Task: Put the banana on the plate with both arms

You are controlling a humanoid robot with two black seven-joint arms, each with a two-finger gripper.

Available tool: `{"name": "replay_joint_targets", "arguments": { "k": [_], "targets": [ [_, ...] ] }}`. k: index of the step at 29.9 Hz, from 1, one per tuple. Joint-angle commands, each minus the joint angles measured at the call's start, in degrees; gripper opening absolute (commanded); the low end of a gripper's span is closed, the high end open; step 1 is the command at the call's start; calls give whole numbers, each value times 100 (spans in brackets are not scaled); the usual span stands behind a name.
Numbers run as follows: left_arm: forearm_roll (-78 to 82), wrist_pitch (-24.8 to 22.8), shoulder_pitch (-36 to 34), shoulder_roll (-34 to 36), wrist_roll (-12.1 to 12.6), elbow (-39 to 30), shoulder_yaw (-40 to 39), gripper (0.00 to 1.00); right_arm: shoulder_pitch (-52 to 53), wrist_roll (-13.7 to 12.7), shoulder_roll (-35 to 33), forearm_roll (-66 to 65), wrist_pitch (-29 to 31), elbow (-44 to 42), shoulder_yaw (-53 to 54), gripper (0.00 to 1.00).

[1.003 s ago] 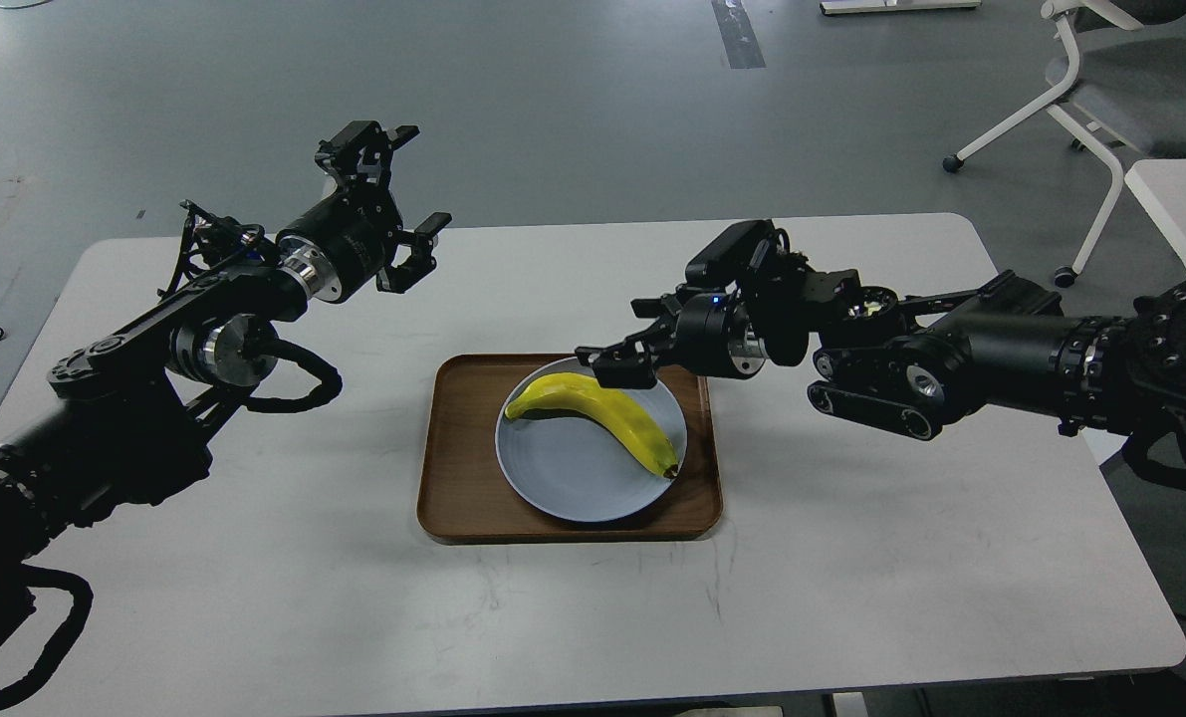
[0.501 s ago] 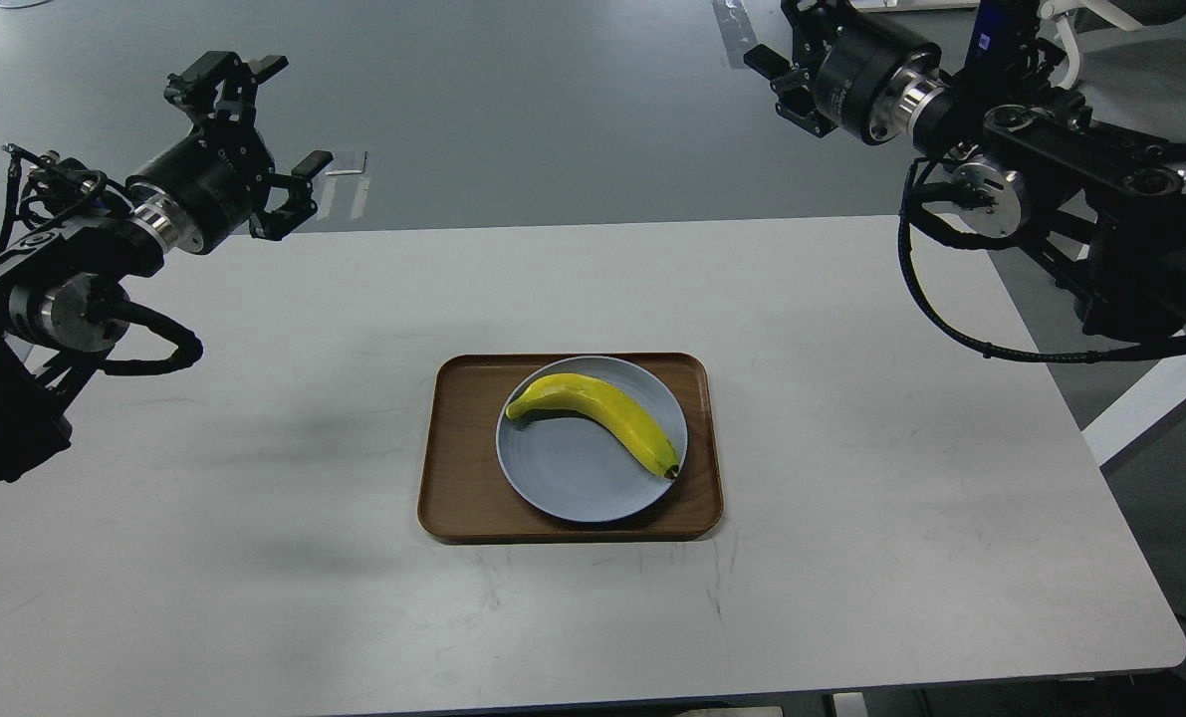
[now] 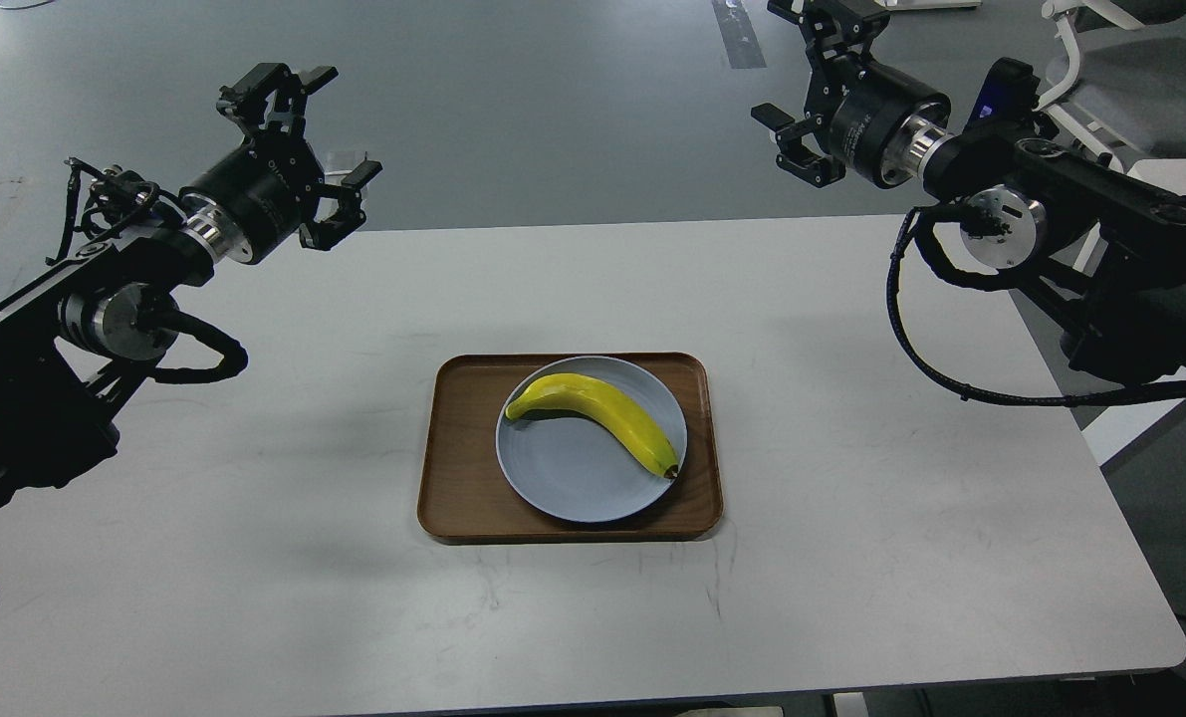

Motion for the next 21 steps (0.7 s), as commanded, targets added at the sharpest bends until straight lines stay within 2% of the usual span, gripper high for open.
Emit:
{"name": "replay_joint_targets", "arguments": {
  "k": [1,12,21],
  "targets": [
    [0,92,1,-133,0,32,2,98,-9,0,41,-17,3,-38,10,100],
    [0,470,19,-801,-9,216,-6,98,-272,53,138,-17,-182,-82,-8,100],
    [-8,541,142,-846,0,270,-15,98,-650,-35,155,27,-111,-38,168,100]
  ]
}}
